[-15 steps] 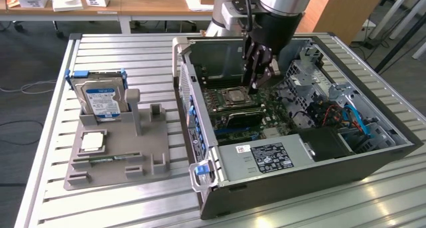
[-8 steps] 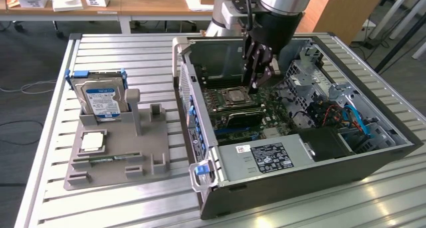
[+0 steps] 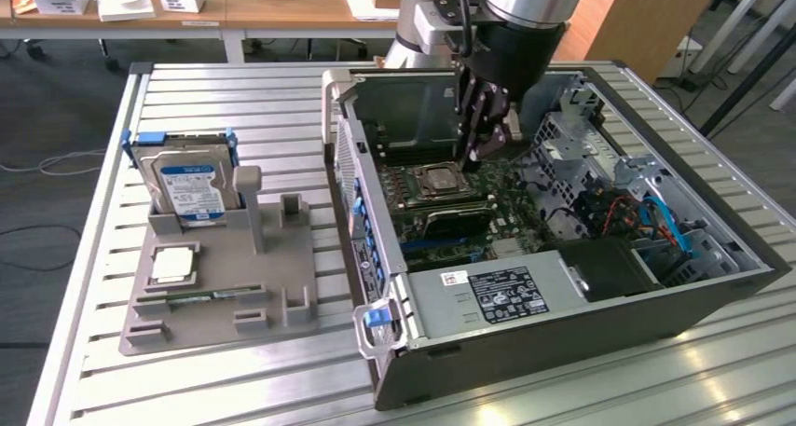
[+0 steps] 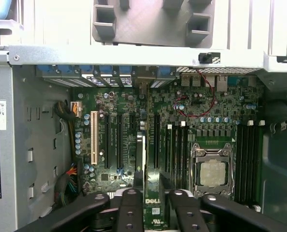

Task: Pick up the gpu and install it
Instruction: 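Press down on the gpu until it lock into place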

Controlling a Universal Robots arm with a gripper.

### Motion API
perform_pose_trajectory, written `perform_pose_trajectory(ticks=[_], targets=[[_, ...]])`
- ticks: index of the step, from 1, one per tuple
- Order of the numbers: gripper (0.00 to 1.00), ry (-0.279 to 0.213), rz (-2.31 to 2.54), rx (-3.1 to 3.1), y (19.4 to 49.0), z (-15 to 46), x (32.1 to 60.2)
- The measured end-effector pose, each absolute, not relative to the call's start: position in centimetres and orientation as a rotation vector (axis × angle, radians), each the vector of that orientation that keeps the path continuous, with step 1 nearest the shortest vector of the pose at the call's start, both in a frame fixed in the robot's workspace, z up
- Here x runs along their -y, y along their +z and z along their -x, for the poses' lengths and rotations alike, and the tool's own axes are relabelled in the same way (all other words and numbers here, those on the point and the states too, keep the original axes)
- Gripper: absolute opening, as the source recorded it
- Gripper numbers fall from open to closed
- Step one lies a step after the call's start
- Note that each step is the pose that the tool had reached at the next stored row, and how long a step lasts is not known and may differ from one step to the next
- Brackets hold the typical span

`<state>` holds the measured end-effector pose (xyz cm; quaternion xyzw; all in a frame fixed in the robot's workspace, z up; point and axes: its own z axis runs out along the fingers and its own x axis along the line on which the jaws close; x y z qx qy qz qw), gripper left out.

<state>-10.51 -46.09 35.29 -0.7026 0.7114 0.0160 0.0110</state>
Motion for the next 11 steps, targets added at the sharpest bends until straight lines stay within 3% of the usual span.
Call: perform_pose_trajectory(ticks=[3, 5, 11], targets=[[0.15, 0.050, 2.192, -2.219, 35.30, 10.51, 46.09], [0.11, 0.050, 2.192, -2.219, 35.31, 10.50, 46.09], [0.11, 0.050, 2.192, -2.219, 35.31, 10.50, 46.09]])
